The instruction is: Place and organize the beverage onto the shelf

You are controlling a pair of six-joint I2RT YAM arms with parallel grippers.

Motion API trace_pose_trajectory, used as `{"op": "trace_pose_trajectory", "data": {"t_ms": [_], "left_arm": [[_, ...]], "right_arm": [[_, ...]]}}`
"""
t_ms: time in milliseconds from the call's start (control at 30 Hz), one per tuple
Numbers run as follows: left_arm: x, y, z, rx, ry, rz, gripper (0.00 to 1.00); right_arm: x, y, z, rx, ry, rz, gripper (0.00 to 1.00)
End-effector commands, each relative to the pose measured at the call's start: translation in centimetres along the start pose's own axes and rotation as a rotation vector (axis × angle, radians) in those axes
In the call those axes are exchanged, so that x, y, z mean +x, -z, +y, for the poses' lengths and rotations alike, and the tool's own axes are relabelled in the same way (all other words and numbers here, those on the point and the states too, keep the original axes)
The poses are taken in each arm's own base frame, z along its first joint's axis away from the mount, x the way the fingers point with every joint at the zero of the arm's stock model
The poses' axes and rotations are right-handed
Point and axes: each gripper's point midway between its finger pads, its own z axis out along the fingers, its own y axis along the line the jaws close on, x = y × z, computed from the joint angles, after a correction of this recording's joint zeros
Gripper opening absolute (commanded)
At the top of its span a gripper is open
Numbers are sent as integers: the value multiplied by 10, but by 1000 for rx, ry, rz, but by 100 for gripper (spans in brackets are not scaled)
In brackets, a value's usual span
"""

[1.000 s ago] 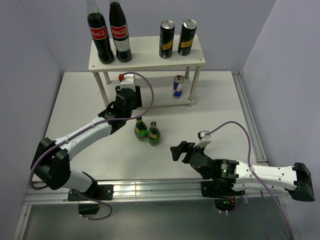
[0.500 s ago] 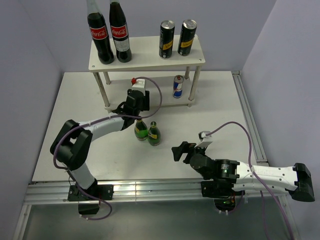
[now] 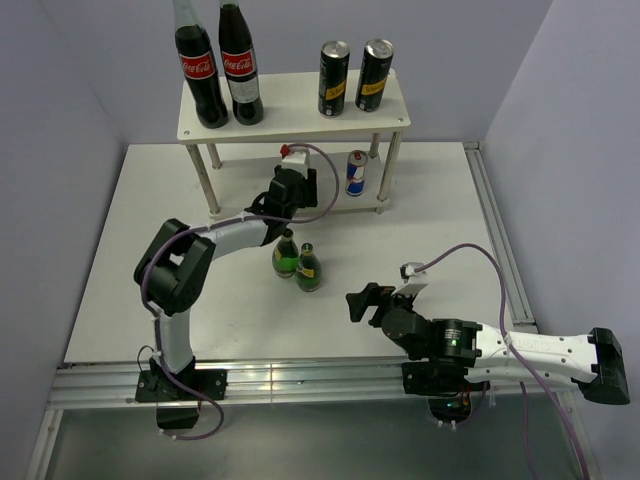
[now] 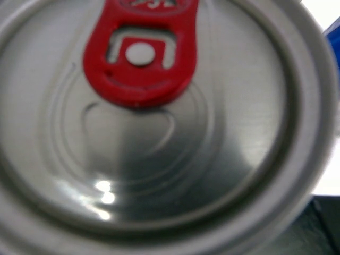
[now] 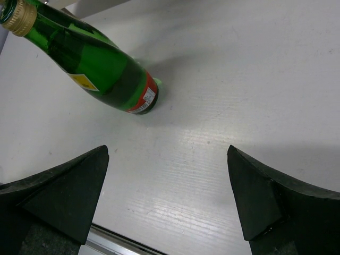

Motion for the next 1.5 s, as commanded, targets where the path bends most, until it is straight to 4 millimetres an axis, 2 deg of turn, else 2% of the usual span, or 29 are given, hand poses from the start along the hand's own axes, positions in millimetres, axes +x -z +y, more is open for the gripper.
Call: {"op": "trace_pose_trajectory", "data": {"t_ms": [0, 133, 300, 600, 967, 1233, 1433, 1467], "left_arm": [[-59, -10, -31, 89, 61, -173, 0], [-53, -20, -44, 94, 51, -180, 0], [-51, -22, -54, 111, 52, -182, 0], [-39, -39, -70, 152, 55, -156, 0], [-24, -61, -83, 176, 54, -135, 0], [-3, -72, -89, 153, 23, -112, 0], [6, -78, -96, 151, 9, -103, 9], [7, -78, -95, 144, 9, -100, 14]], "right_arm": [[-2, 0, -4, 13, -9, -22, 100], [-1, -1, -3, 13, -4, -18, 99], [-1, 0, -3, 9, -2, -19, 100], [-1, -1, -2, 10, 1, -22, 100], [-1, -1, -3, 7, 0, -22, 99], [-2, -1, -3, 5, -5, -25, 100], [-1, -1, -3, 5, -1, -23, 100], [-2, -1, -3, 6, -4, -26, 100]]}}
